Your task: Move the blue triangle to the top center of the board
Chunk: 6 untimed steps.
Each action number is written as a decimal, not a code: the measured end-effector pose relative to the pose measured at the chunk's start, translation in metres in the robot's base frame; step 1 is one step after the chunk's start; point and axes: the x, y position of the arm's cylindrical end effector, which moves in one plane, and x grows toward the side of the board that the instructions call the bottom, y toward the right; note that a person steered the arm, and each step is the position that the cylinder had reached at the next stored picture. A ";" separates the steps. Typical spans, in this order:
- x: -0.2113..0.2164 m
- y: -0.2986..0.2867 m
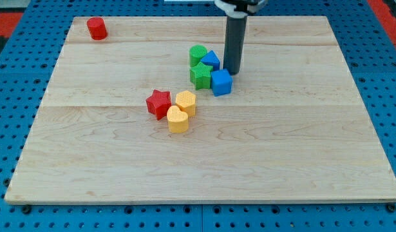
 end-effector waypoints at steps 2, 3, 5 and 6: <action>0.015 -0.020; -0.012 -0.019; -0.042 -0.045; -0.068 -0.043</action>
